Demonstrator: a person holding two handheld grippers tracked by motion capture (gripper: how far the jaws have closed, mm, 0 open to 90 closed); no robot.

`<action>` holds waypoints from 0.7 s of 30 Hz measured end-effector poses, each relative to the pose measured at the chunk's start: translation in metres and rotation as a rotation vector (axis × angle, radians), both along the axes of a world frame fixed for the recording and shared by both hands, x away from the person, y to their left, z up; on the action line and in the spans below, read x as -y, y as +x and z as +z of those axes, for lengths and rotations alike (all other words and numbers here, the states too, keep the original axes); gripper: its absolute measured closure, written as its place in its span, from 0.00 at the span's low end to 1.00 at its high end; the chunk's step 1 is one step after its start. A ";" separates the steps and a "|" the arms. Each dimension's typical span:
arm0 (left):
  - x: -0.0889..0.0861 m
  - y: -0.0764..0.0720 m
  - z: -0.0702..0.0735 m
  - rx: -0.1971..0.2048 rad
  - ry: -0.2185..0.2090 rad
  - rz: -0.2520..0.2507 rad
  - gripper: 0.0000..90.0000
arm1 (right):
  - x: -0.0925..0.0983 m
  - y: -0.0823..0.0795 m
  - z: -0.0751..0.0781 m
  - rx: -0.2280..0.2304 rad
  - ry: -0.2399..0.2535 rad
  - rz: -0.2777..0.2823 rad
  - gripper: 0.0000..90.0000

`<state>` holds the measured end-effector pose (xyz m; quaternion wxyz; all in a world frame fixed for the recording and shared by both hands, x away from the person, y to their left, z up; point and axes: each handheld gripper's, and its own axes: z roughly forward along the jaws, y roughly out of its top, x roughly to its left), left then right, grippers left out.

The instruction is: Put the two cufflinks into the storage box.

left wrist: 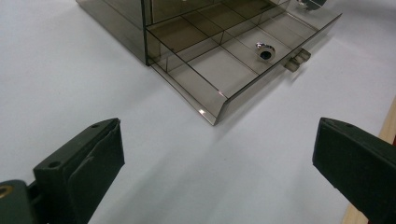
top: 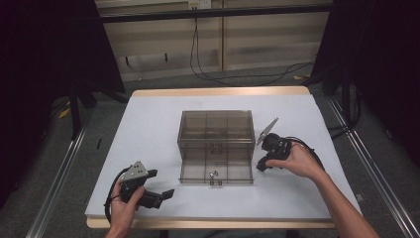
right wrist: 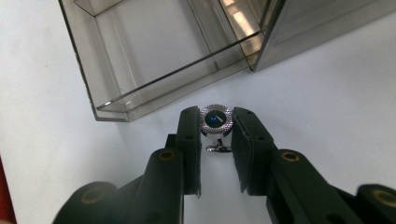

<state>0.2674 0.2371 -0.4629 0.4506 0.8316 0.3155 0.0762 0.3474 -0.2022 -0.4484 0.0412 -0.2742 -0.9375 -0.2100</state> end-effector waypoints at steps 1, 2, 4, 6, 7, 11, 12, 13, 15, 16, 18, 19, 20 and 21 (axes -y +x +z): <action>0.000 0.000 0.000 -0.001 -0.002 0.002 0.02 | 0.000 0.000 0.000 -0.001 0.002 -0.004 0.82; 0.000 0.000 0.000 -0.001 0.001 0.001 0.02 | 0.001 0.000 0.000 0.000 0.010 -0.004 0.82; 0.000 0.000 0.000 -0.001 0.002 0.001 0.02 | 0.001 0.000 0.000 0.001 0.012 -0.007 0.82; 0.000 0.000 0.000 -0.001 0.002 0.001 0.02 | 0.002 0.000 0.000 0.003 0.025 -0.009 0.82; 0.000 0.000 0.000 0.000 0.002 0.003 0.02 | 0.002 0.000 0.001 0.001 0.030 -0.016 0.82; -0.001 0.000 0.000 0.000 -0.003 -0.001 0.02 | 0.006 -0.001 0.002 0.009 0.075 -0.037 0.82; -0.001 0.000 0.000 0.000 -0.002 -0.001 0.02 | 0.008 -0.001 0.002 0.007 0.081 -0.050 0.82; -0.001 0.000 0.000 0.000 0.000 -0.001 0.02 | 0.009 -0.001 0.002 0.009 0.079 -0.056 0.82; -0.001 0.000 0.000 0.000 0.001 0.001 0.02 | 0.012 -0.002 0.002 0.007 0.092 -0.073 0.82; -0.001 0.000 0.000 -0.001 0.000 0.001 0.02 | 0.014 -0.002 0.003 0.010 0.095 -0.077 0.82; 0.000 0.000 0.000 -0.004 -0.004 -0.002 0.02 | 0.016 -0.002 0.004 0.016 0.117 -0.077 0.82; 0.000 0.000 0.000 -0.006 -0.006 -0.004 0.02 | 0.017 -0.003 0.005 0.021 0.131 -0.077 0.82; 0.000 0.000 0.000 -0.006 -0.002 -0.004 0.02 | 0.018 -0.003 0.005 0.022 0.139 -0.081 0.82; 0.000 0.000 0.000 -0.004 -0.004 -0.007 0.02 | 0.018 -0.004 0.006 0.027 0.144 -0.078 0.82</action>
